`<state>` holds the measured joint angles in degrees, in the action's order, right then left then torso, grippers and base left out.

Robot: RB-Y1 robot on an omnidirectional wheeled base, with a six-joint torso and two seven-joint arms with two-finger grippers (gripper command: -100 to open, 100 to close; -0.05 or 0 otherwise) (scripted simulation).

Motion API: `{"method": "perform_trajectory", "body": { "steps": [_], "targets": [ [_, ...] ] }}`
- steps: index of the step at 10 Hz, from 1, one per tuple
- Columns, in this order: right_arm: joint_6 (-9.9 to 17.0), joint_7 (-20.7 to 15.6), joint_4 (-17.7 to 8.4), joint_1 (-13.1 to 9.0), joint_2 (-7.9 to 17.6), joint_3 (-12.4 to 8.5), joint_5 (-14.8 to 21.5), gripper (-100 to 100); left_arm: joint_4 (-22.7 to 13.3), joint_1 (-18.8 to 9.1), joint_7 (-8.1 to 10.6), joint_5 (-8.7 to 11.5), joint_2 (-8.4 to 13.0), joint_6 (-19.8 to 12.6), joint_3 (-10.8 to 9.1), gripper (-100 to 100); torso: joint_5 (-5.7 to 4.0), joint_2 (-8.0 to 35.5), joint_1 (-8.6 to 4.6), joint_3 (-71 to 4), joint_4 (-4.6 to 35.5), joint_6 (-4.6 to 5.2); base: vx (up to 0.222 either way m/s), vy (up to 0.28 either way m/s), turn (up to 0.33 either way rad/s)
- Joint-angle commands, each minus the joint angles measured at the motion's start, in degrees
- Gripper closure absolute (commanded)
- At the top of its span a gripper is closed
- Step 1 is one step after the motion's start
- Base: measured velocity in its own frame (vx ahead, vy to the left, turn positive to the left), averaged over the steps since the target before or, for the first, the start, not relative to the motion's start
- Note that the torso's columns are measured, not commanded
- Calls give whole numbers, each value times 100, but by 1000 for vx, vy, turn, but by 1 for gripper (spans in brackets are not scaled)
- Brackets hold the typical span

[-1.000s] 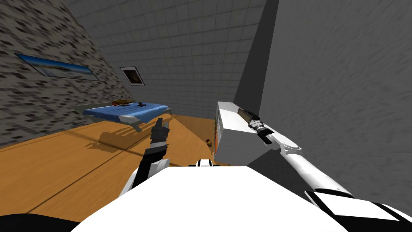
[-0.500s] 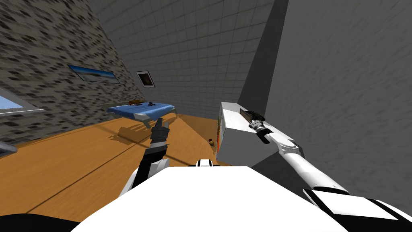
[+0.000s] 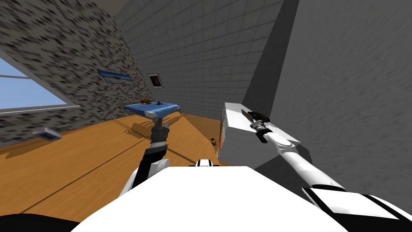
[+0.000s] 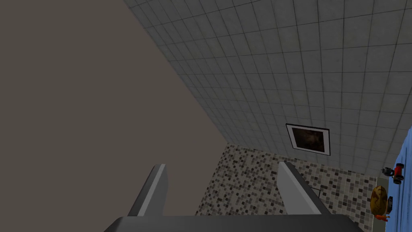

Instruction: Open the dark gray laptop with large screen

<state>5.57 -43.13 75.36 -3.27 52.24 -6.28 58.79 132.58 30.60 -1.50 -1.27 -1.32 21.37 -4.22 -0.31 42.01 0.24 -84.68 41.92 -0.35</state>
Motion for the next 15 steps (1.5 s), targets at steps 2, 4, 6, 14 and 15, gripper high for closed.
{"method": "perform_trajectory", "body": {
  "steps": [2,4,6,14,15],
  "targets": [
    [281,-269,-202,-11,-56,79,229,100,0,0,0,0,0,0,0,0,8,-3,-28,-4,13,6,-57,-16,225],
    [405,-393,-303,-16,-86,116,339,100,0,1,0,0,1,0,-1,0,-2,-25,-30,-16,0,-1,-60,-14,122],
    [530,-517,-404,-21,-116,154,448,100,0,0,0,0,0,0,0,0,-27,-45,-49,-26,-20,-18,-62,-6,180],
    [574,-808,-766,-62,425,113,341,-100,0,3,0,0,0,0,-1,0,-49,-8,-116,19,19,17,-20,33,74],
    [418,-788,-876,-101,653,78,208,-100,0,2,0,0,1,0,-1,0,-14,-12,-75,-3,13,12,36,94,-12]
  ]
}}
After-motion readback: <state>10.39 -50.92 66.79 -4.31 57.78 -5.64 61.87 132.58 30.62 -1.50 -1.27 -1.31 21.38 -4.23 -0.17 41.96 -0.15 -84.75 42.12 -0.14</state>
